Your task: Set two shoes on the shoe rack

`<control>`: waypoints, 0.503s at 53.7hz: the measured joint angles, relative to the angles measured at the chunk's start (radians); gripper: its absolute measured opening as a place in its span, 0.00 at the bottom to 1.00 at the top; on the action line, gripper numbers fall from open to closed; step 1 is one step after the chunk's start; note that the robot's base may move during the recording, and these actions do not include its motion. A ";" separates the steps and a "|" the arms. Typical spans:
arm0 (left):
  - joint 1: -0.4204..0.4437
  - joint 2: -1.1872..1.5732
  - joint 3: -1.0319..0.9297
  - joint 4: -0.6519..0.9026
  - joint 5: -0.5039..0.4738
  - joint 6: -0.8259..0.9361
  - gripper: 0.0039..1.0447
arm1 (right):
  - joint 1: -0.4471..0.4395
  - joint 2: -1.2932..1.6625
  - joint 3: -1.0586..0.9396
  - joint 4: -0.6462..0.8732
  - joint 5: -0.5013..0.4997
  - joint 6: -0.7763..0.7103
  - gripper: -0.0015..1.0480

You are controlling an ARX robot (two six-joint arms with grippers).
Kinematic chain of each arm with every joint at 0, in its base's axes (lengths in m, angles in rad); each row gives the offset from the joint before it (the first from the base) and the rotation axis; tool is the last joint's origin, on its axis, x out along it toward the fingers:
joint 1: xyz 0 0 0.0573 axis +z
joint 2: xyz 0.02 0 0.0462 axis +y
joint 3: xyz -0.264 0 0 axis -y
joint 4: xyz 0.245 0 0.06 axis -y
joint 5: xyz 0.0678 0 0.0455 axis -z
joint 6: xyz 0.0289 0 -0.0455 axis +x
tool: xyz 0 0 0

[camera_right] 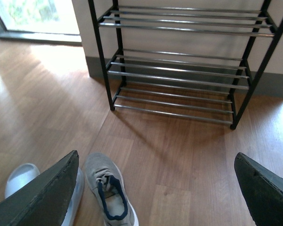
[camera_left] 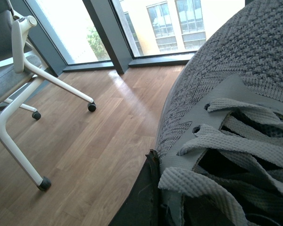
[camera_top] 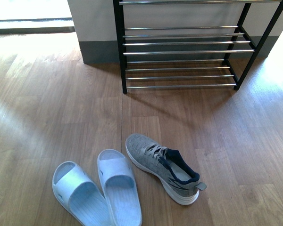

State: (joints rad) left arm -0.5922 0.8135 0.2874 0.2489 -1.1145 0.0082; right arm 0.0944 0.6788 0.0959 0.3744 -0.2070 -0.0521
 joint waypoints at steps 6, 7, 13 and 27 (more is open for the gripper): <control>0.000 0.000 0.000 0.000 -0.001 0.000 0.01 | 0.055 0.438 0.146 0.185 -0.016 -0.077 0.91; 0.000 0.000 0.000 0.000 -0.001 0.000 0.01 | 0.069 0.550 0.182 0.217 -0.018 -0.089 0.91; 0.000 0.000 0.000 0.000 -0.001 0.000 0.01 | 0.126 1.046 0.325 0.316 -0.003 -0.142 0.91; 0.000 0.000 0.000 0.000 -0.001 0.000 0.01 | 0.151 1.673 0.629 0.336 0.040 -0.185 0.91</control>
State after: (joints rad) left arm -0.5922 0.8135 0.2874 0.2489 -1.1152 0.0082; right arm 0.2451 2.3520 0.7246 0.7109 -0.1669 -0.2371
